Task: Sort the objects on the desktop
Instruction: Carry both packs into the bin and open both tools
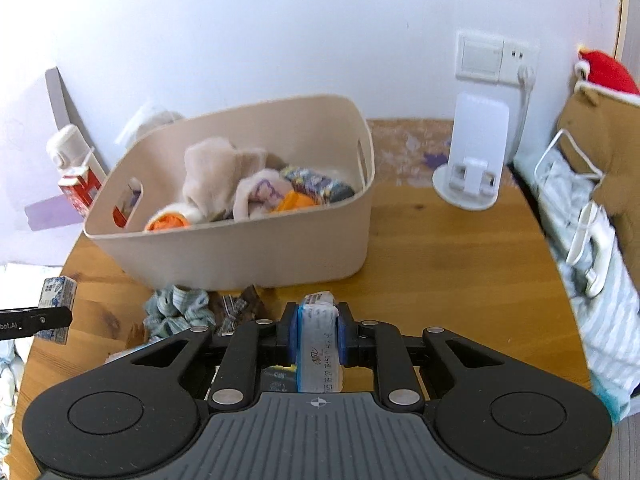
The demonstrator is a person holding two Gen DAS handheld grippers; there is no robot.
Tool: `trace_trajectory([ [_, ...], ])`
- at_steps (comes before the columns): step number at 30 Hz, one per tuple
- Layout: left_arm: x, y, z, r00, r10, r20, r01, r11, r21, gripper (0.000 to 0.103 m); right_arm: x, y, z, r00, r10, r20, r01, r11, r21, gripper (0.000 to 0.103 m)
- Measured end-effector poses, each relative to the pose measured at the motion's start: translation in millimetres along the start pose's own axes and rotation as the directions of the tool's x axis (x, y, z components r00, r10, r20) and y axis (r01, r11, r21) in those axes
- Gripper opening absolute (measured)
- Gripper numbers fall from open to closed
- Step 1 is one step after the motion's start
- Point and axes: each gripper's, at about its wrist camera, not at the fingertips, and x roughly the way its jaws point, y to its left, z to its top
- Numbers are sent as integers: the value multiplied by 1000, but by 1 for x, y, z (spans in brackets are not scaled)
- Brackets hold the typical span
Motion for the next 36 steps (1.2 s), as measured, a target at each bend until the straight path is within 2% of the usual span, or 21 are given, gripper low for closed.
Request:
trace_trajectory([
  [11, -25, -9, 32, 995, -3, 95, 3, 1000, 5, 46, -24, -8, 37, 995, 22, 100, -25, 999, 25, 17],
  [23, -27, -43, 88, 982, -21, 185, 11, 999, 52, 46, -22, -4, 96, 979, 54, 199, -48, 998, -32, 17],
  [29, -10, -66, 105, 984, -25, 177, 13, 997, 70, 46, -8, -3, 119, 974, 85, 211, -77, 996, -47, 17],
  [36, 25, -91, 110, 993, -14, 120, -1, 992, 125, 46, 25, 0, 124, 979, 133, 156, -120, 988, -93, 17],
])
